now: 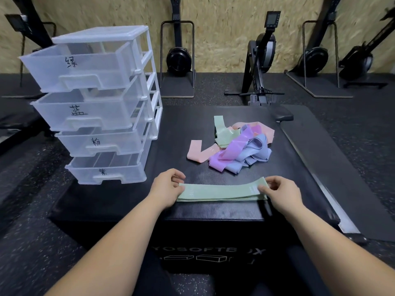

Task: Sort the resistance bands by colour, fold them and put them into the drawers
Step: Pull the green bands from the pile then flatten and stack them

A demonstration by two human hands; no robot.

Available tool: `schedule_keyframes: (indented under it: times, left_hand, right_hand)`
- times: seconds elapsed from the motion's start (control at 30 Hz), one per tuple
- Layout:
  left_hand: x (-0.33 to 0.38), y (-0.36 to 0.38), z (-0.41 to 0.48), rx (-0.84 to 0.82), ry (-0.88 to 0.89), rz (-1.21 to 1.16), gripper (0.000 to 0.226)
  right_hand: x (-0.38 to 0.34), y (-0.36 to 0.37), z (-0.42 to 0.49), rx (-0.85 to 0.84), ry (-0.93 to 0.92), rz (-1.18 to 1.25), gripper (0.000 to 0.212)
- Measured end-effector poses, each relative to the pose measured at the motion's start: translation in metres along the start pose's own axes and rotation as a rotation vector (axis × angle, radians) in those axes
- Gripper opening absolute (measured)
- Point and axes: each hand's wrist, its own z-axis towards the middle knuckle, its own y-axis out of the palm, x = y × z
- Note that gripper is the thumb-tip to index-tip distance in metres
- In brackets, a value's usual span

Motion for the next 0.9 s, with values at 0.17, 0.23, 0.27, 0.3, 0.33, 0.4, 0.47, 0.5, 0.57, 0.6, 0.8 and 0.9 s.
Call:
schedule_keyframes:
  times: [0.17,0.23,0.27,0.3,0.33,0.4,0.47,0.5,0.57,0.6,0.8,0.9]
  left_hand:
    - [-0.002,0.009,-0.003,0.049,0.037,0.113,0.027]
    - [-0.003,0.012,-0.005,0.056,0.085,0.225,0.024]
    - [-0.004,0.014,-0.006,0.058,0.11,0.268,0.023]
    - [-0.006,0.015,-0.008,0.064,0.131,0.296,0.023]
    - [-0.008,0.017,-0.009,0.072,0.148,0.314,0.023]
    - [-0.015,0.017,-0.011,0.098,0.172,0.321,0.024]
    - [-0.022,0.015,-0.013,0.101,0.198,0.29,0.026]
    - [-0.026,0.013,-0.013,0.076,0.211,0.263,0.029]
    - [-0.032,0.007,-0.014,-0.018,0.25,0.242,0.043]
    - [-0.035,0.004,-0.015,-0.066,0.273,0.261,0.051]
    - [-0.039,-0.004,-0.01,-0.133,0.323,0.333,0.048]
    - [-0.036,-0.005,-0.009,-0.155,0.328,0.347,0.047]
  right_hand:
    - [0.001,0.005,-0.007,0.008,-0.057,-0.122,0.023]
    - [0.006,0.009,-0.01,0.023,-0.089,-0.216,0.03]
    - [0.009,0.011,-0.012,0.039,-0.102,-0.252,0.033]
    - [0.012,0.012,-0.013,0.054,-0.109,-0.268,0.036]
    - [0.014,0.013,-0.013,0.064,-0.118,-0.265,0.038]
    - [0.017,0.014,-0.013,0.07,-0.172,-0.247,0.04]
    - [0.021,0.013,-0.011,0.058,-0.277,-0.26,0.039]
    - [0.023,0.011,-0.009,0.032,-0.337,-0.276,0.038]
    - [0.028,0.007,-0.005,-0.061,-0.456,-0.324,0.043]
    - [0.03,0.005,-0.003,-0.112,-0.499,-0.352,0.046]
    - [0.031,-0.001,0.007,-0.199,-0.546,-0.367,0.042]
    - [0.028,-0.001,0.008,-0.201,-0.538,-0.366,0.042]
